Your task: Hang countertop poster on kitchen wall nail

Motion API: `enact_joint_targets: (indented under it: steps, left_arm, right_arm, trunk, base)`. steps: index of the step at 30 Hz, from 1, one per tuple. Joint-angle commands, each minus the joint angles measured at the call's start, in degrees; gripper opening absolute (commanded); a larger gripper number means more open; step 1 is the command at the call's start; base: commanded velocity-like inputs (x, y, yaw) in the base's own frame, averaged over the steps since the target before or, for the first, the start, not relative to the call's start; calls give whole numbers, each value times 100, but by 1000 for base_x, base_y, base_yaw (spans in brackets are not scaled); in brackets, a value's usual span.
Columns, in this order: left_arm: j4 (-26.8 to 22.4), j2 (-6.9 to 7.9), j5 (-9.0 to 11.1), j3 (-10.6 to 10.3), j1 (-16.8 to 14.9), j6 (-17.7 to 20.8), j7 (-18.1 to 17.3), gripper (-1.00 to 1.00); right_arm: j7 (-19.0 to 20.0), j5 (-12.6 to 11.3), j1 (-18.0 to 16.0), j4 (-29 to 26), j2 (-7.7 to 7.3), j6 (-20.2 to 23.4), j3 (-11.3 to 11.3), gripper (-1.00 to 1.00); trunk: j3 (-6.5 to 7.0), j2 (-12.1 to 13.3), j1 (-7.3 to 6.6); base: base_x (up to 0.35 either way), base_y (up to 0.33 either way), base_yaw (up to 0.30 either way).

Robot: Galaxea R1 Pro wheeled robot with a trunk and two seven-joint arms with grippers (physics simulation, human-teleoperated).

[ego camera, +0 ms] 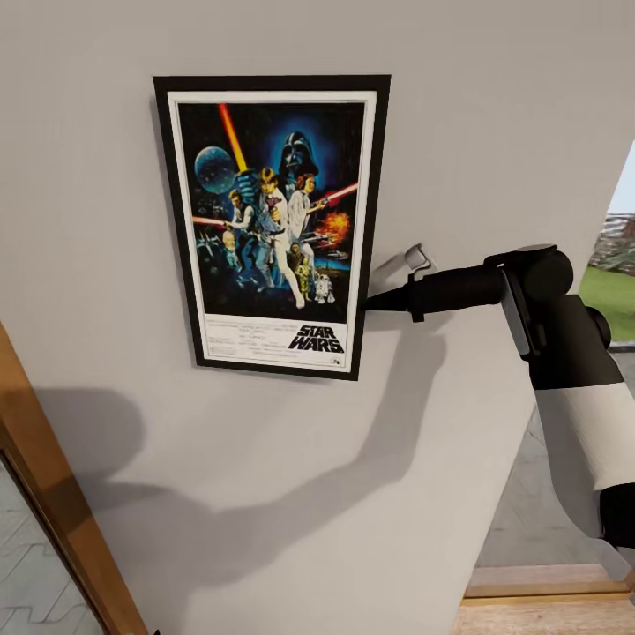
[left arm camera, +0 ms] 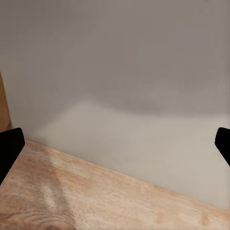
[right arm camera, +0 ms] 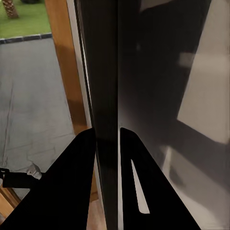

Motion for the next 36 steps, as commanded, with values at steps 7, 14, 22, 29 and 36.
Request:
enact_joint_targets:
  steps: [7,14,22,29,36]
  left_arm:
    - [5,0,59,-48,-2,-12,-24,100]
    - [5,0,59,-48,-2,-12,-24,100]
    - [4,7,59,-53,-2,-11,-24,100]
    - [3,36,61,-72,-2,-10,-24,100]
    - [3,39,61,-74,-2,-10,-24,100]
  right_arm:
    - [42,7,-4,0,-3,75,4,-100]
    - [42,7,-4,0,-3,75,4,-100]
    - [42,7,-4,1,-4,75,4,-100]
    - [42,7,-4,-2,-9,73,3,-100]
    - [42,8,-4,15,-9,80,-7,100]
  trunk:
    - [-3,-4,2]
    - [-3,-4,2]
    - [-3,-4,2]
    - [-3,-4,2]
    - [-3,-4,2]
  base:
    - [0,0,0]
    - [0,0,0]
    - [0,0,0]
    - [116,0,0]
    - [49,0,0]
